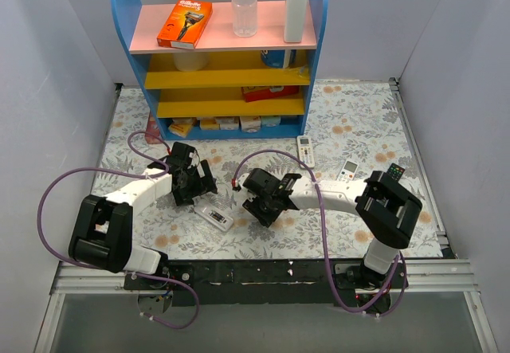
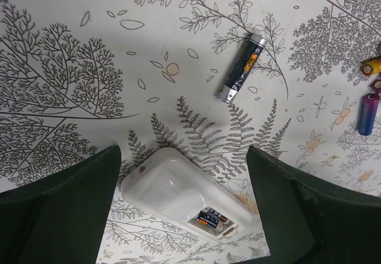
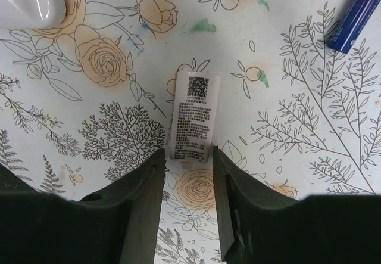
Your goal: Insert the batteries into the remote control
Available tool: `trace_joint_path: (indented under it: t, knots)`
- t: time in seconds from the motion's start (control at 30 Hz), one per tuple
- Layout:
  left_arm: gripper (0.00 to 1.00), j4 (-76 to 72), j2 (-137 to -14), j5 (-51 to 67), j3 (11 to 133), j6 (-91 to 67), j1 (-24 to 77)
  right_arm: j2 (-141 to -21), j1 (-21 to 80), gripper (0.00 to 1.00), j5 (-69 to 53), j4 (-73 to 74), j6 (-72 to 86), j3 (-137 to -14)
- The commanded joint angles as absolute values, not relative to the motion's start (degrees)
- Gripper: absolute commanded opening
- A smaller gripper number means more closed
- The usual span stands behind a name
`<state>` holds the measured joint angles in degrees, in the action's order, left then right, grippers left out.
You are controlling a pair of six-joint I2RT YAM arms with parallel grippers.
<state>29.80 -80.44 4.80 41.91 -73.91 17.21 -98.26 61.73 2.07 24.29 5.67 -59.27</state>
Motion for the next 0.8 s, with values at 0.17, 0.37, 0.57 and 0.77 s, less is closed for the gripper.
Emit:
trace_joint_path:
  t: [0.17,0.37,0.57,0.77]
  knots:
    - [0.82,31.1,-79.6,11.9,38.5,-76.3,17.1,-98.6,61.7,0.22,1.8,24.2,3.8,-60.3]
    - [0.81,30.4,-77.1,15.1,36.1,-79.4,17.3,-95.3,61.8,0.07,2.4,26.4,2.9,-60.6]
    - [0.81,28.0,-75.1,17.7,34.1,-84.3,20.4,-91.8,61.8,0.03,3.3,30.1,0.4,-62.0]
    - [0.82,24.9,-71.3,17.8,31.2,-91.7,25.6,-89.6,62.6,0.02,0.5,35.7,-3.6,-66.9]
